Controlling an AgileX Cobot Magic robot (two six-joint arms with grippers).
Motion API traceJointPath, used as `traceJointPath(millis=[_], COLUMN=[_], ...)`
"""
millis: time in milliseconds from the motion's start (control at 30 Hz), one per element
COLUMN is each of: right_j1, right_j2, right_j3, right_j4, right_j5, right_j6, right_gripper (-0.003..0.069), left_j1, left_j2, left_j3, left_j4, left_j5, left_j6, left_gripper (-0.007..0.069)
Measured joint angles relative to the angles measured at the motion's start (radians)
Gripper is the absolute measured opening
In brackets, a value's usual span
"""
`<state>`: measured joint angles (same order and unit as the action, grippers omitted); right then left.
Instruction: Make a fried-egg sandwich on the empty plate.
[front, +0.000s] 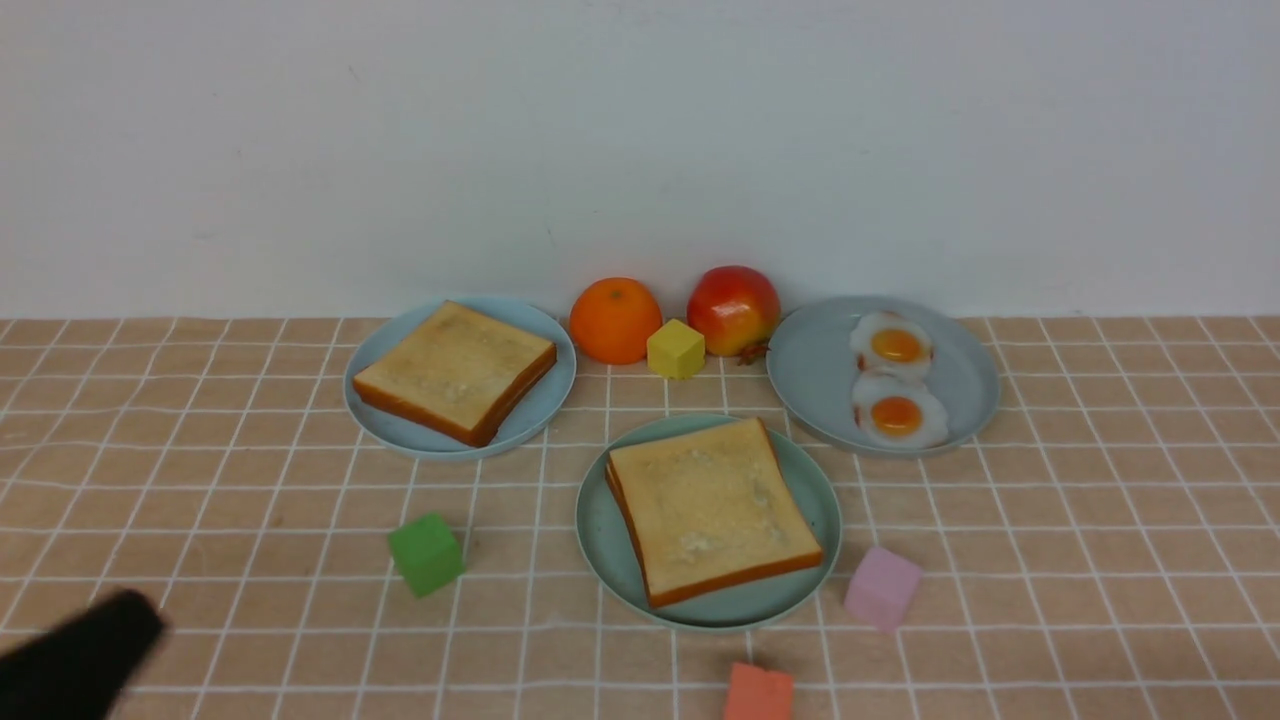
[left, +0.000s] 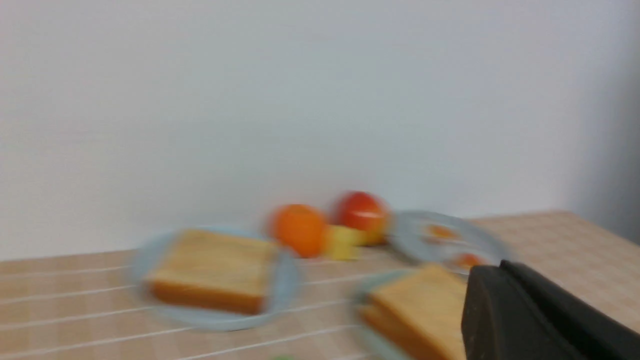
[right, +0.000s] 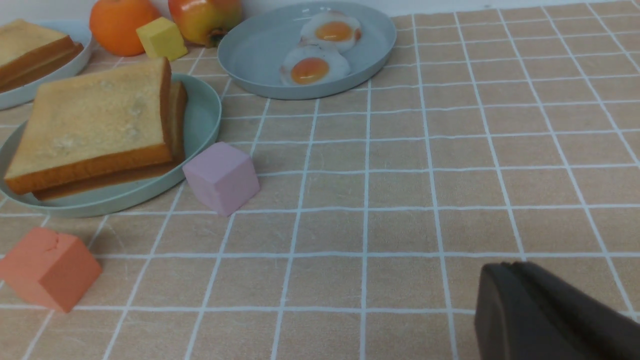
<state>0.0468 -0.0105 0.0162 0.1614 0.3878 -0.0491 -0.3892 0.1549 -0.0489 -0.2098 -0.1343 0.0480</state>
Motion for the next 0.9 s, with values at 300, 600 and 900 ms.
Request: traceJointPath(millis=[300, 600, 900], right_j1=[-0.001, -0.001, -0.001], right_j2=[-0.001, -0.001, -0.001], right_j3=[0.0, 0.0, 0.0], right_j4=[0.0, 0.0, 0.0], right_j5=[0.0, 0.0, 0.0], right_j6=[0.0, 0.0, 0.0], right_gripper=[0.0005, 0.0013, 0.0025], left_j1=[0.357, 0.371, 0.371], left_j2=[-0.165, -0.165, -0.165], left_j3=[0.075, 0.08, 0.08], left_j4=[0.085, 0.11, 0.111], left_j5=[0.377, 0.508, 0.51], left_j6=[-0.165, -0.205, -0.207], left_gripper=[-0.0013, -0.0013, -0.0013])
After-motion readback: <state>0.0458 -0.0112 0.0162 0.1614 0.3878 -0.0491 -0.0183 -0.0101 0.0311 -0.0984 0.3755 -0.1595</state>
